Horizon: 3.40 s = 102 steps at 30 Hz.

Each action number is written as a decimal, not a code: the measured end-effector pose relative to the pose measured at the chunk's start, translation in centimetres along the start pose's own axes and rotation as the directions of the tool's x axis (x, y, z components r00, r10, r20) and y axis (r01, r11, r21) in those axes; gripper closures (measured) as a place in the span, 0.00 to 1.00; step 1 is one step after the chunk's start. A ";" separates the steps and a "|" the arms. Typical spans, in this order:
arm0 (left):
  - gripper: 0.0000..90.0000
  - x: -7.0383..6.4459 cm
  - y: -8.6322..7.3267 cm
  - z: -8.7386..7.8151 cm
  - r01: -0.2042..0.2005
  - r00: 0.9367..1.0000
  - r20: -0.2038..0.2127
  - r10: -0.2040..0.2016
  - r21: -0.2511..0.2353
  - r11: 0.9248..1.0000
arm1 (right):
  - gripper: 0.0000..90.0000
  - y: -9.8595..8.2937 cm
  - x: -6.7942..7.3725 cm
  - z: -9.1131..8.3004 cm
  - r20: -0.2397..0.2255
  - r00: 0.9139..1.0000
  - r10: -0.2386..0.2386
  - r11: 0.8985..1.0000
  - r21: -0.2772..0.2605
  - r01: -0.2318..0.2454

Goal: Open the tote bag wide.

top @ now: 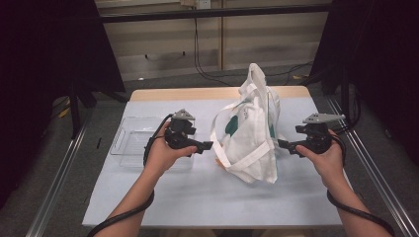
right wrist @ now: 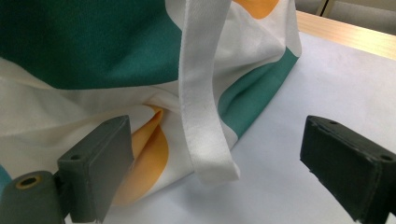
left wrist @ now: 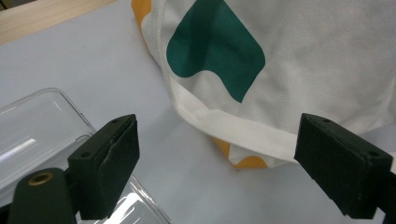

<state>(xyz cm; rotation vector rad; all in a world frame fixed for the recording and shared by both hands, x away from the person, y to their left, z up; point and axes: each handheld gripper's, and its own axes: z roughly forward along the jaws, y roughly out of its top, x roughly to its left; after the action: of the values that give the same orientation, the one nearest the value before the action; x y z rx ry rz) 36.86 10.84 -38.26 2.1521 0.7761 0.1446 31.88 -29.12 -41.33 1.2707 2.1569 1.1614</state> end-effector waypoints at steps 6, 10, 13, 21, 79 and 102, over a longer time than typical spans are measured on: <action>0.18 0.3 0.8 0.6 0.001 1.000 -0.019 -0.001 -0.008 1.000 | 0.10 0.4 -0.2 0.2 0.007 1.000 0.001 1.000 0.001 -0.001; 0.20 0.4 1.3 0.9 0.003 1.000 -0.031 -0.003 -0.016 1.000 | 0.11 0.7 -0.2 0.2 0.016 1.000 -0.001 1.000 -0.003 0.001; 0.22 0.5 1.8 1.2 0.011 0.999 -0.041 -0.012 -0.020 1.000 | 0.11 0.8 -0.2 0.4 0.011 1.000 0.002 1.000 -0.004 -0.002; 0.29 0.5 2.8 1.7 -0.009 0.998 -0.060 0.008 -0.008 1.000 | 0.13 1.3 -0.3 0.7 0.009 1.000 0.004 1.000 -0.003 -0.004; 0.97 2.6 4.7 4.5 0.040 0.993 -0.114 -0.042 -0.016 0.999 | 0.77 2.3 -0.4 2.0 -0.031 0.998 0.054 0.998 -0.037 -0.056; 0.97 3.5 2.8 3.7 0.028 0.992 -0.126 -0.024 0.027 0.999 | 0.90 0.1 -1.3 2.1 -0.030 0.997 0.069 0.998 -0.011 -0.070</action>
<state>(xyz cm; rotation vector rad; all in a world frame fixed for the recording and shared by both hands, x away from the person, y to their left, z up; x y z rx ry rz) 42.35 9.09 -39.11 2.1750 0.8830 0.2594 34.03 -29.24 -42.60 1.3413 2.1390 1.2258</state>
